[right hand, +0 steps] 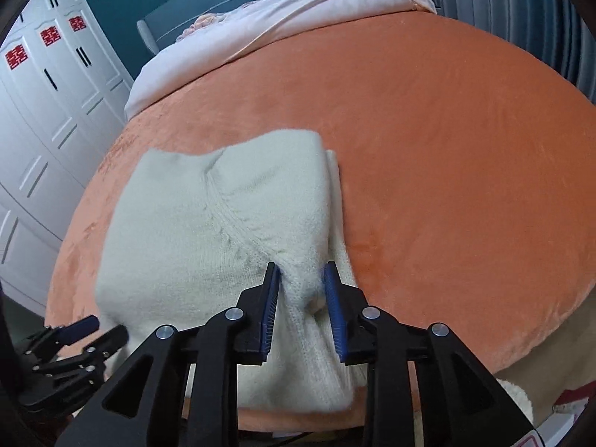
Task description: Fold small clothes
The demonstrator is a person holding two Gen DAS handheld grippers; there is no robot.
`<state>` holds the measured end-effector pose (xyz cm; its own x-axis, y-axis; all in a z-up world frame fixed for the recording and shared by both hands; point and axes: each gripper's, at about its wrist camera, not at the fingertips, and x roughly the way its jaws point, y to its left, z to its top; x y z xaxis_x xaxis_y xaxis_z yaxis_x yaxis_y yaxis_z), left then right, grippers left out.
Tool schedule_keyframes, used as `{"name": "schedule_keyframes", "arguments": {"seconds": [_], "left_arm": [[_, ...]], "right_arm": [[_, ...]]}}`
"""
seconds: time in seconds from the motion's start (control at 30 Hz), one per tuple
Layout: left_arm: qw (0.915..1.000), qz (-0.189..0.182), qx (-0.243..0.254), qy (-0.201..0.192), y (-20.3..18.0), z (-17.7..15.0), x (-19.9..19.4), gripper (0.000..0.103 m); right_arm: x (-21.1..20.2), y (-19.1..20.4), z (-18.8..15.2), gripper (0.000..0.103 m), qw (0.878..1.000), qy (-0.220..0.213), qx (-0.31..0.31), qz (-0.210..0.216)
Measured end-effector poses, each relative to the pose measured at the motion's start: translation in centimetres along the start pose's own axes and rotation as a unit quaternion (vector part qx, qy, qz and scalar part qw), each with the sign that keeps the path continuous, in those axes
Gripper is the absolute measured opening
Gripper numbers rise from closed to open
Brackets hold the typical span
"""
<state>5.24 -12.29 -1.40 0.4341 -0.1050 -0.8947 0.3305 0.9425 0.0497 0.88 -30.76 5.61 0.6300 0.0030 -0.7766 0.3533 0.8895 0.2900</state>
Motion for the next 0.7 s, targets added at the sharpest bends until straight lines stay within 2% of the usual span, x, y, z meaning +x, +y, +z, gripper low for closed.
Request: {"name": "schedule_keyframes", "arguments": {"seconds": [0.07, 0.2, 0.27, 0.37, 0.43, 0.6, 0.7], "left_arm": [[1.0000, -0.003, -0.004, 0.001, 0.1, 0.0, -0.1, 0.060], [0.9996, -0.023, -0.014, 0.005, 0.1, -0.2, -0.7, 0.060], [0.9969, -0.068, -0.039, 0.008, 0.6, -0.3, -1.2, 0.077], [0.9849, -0.137, -0.103, -0.023, 2.8, -0.5, -2.3, 0.090], [0.9790, -0.143, -0.140, -0.036, 4.2, -0.4, -2.1, 0.092], [0.9671, -0.159, -0.199, -0.010, 6.3, 1.1, 1.2, 0.092], [0.9572, -0.206, -0.203, 0.005, 6.0, 2.2, 3.1, 0.093]], "right_arm": [[-1.9, 0.2, -0.3, 0.026, 1.000, -0.016, -0.012, -0.003], [-2.2, -0.5, -1.7, 0.051, 1.000, 0.021, -0.016, 0.001], [-1.5, -0.6, -2.3, 0.057, 0.999, 0.029, -0.017, -0.017], [-0.6, -1.2, -3.0, 0.066, 0.999, 0.041, -0.001, -0.018], [0.1, -2.0, -3.1, 0.071, 0.999, 0.052, 0.014, -0.011], [3.1, -3.5, -3.4, 0.074, 0.993, 0.089, 0.075, 0.033], [4.5, -3.5, -3.6, 0.082, 0.988, 0.099, 0.099, 0.059]]}}
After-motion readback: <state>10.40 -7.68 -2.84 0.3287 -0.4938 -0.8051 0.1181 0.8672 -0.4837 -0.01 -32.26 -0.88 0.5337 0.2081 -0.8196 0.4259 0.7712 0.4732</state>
